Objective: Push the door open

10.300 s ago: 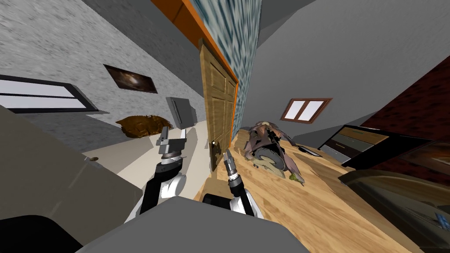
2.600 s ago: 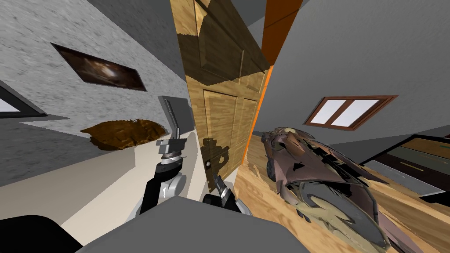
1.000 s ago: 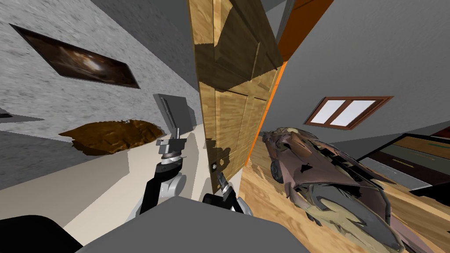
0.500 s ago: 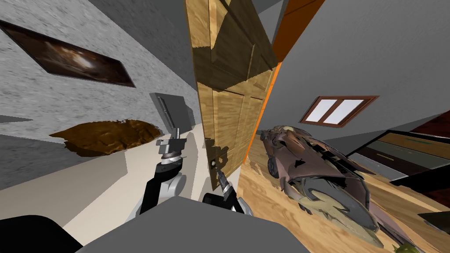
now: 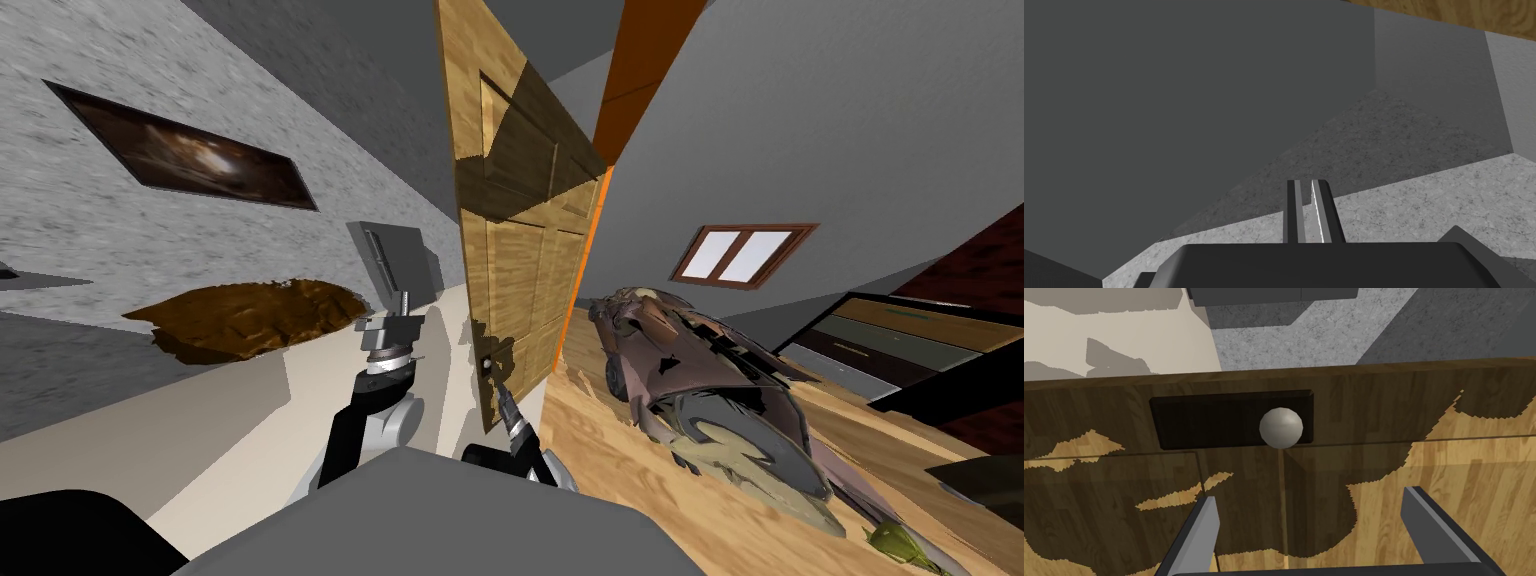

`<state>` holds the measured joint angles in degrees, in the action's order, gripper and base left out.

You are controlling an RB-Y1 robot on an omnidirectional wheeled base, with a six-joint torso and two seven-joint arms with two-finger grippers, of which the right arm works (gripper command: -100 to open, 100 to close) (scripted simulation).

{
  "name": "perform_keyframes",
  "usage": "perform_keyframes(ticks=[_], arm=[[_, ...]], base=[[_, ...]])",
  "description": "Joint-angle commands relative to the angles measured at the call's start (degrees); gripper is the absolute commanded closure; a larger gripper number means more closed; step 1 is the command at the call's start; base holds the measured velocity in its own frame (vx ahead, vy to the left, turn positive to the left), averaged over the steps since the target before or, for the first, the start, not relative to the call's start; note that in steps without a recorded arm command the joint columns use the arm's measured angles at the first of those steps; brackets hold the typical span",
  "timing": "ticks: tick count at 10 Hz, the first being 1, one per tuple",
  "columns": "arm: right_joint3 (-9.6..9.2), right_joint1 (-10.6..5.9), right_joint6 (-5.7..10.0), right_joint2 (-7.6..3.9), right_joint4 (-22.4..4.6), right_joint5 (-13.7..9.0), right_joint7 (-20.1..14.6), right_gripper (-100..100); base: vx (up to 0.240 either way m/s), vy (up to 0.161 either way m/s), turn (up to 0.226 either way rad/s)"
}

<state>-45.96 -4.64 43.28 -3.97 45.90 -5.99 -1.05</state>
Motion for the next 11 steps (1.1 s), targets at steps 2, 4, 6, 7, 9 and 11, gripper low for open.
perform_keyframes(ticks=[2, 4, 6, 7, 9, 11], arm=[[0.44, -0.19, 0.29, 0.13, -0.44, -0.01, 0.2, -100], [0.78, -0.3, 0.5, 0.65, -0.79, -0.02, 0.35, -100], [0.83, -0.28, 0.52, 0.78, -0.76, -0.02, 0.38, -100], [0.83, -0.28, 0.52, 0.78, -0.76, -0.02, 0.38, 100], [0.83, -0.28, 0.52, 0.78, -0.76, -0.02, 0.38, 100], [0.83, -0.28, 0.52, 0.78, -0.76, -0.02, 0.38, 100]], base=[[0.185, 0.162, 0.023], [0.194, 0.173, 0.031], [0.116, 0.12, 0.005], [-0.007, -0.009, -0.001], [-0.024, -0.027, 0.003], [-0.012, -0.011, -0.001]])
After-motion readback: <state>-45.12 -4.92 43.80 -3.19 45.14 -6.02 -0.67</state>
